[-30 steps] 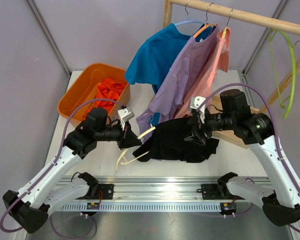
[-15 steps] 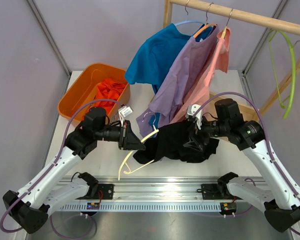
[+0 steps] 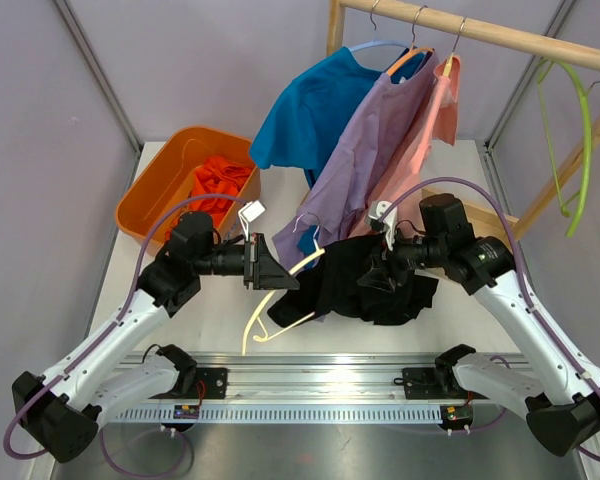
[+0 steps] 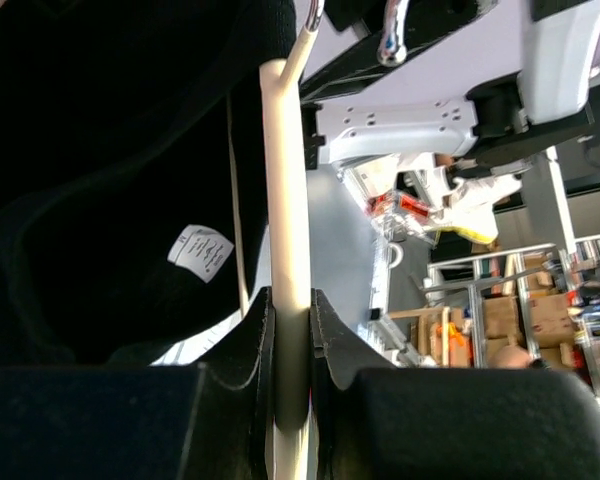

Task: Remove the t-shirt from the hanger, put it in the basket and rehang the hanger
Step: Remove the tshirt from the hanger

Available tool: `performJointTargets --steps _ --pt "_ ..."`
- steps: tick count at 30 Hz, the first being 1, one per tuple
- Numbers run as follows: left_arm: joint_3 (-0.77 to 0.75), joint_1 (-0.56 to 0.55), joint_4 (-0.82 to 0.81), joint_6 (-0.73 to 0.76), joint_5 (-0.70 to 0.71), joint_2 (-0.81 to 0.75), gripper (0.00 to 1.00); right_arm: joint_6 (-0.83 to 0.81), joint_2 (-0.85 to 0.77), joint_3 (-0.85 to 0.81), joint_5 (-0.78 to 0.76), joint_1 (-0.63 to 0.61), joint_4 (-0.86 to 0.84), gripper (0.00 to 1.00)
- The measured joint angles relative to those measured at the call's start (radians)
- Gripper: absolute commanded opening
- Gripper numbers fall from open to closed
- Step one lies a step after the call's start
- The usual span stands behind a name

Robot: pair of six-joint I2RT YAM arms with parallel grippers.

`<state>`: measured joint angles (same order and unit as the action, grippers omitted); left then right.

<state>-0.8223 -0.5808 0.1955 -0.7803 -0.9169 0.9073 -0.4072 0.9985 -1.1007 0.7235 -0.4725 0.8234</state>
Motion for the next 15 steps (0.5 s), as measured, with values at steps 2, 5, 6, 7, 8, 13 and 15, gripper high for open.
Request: performJointTargets --steps 2,5,6,7,8,13,15 --pt "0.011 0.0 -0.033 -0.032 0.0 0.0 0.0 0.005 0.004 0.008 0.005 -0.003 -0.008 0.36" --pt "0.018 0.0 -0.072 -0.067 -0.001 0.0 0.0 0.006 0.01 0.019 0.027 -0.006 -0.015 0.05" --pt "0.018 0.0 -0.085 -0.074 0.0 0.0 0.0 0.008 0.01 0.02 0.034 -0.007 -0.015 0.0" --pt "0.018 0.0 -0.093 -0.079 0.0 0.0 0.0 0.009 0.01 0.02 0.04 -0.008 -0.014 0.0" --pt "0.018 0.0 -0.094 -0.081 0.0 0.0 0.0 0.01 0.01 0.02 0.046 -0.008 -0.014 0.0" --pt "0.013 0.0 -0.037 -0.02 0.009 0.0 0.0 -0.008 -0.001 -0.003 0.056 -0.003 0.03 0.0" --pt "0.001 0.003 0.023 0.033 0.02 0.001 0.0 -0.018 -0.013 -0.035 0.056 0.01 0.058 0.0"
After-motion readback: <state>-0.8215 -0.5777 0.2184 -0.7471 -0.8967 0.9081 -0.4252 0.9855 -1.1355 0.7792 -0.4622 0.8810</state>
